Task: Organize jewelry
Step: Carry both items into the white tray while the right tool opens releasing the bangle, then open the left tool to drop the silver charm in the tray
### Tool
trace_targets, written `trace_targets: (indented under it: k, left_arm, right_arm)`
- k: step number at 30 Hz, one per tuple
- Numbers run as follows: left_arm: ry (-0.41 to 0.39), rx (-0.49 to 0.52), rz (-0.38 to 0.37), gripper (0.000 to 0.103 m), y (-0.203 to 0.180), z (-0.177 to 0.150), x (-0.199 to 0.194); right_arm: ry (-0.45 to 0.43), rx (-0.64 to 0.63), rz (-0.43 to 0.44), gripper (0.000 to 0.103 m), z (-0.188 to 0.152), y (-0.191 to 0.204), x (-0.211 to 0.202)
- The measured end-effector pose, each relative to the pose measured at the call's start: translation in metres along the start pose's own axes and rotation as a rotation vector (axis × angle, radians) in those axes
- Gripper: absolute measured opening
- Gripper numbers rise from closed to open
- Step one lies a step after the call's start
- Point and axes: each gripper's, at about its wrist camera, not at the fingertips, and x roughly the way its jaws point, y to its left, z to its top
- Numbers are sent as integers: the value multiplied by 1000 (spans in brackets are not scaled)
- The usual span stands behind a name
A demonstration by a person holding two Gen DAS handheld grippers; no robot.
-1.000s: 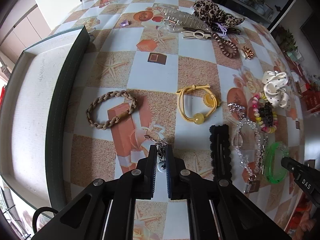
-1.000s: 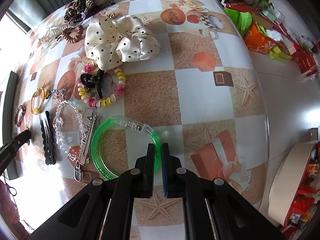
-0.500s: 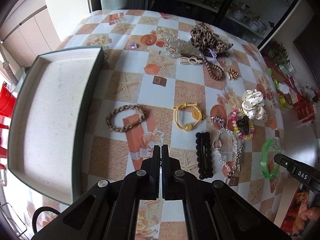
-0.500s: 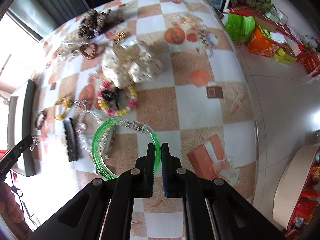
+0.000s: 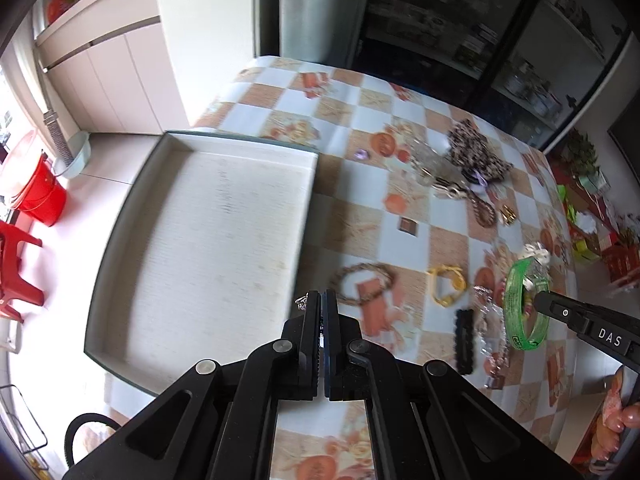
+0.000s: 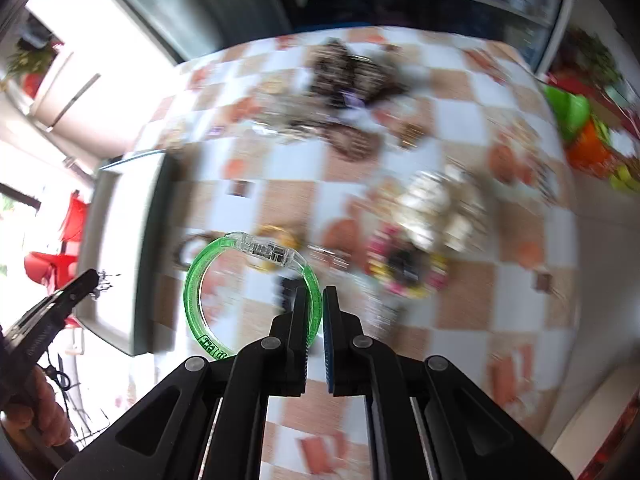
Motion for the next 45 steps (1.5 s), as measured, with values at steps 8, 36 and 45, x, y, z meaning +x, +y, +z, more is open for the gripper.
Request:
trace_targets:
  k: [8,36,45]
  left_arm:
    - [-27,-44,47,4,69,30,17]
    - [-12,3,163,4,119,72,127]
    - [2,-9,192,4,117,69,121]
  right_arm:
    - [15,-124,60,7,29,117,29]
    - [147,-204,-73,8,89,207,204]
    - [154,-148,9,29,98,203,184]
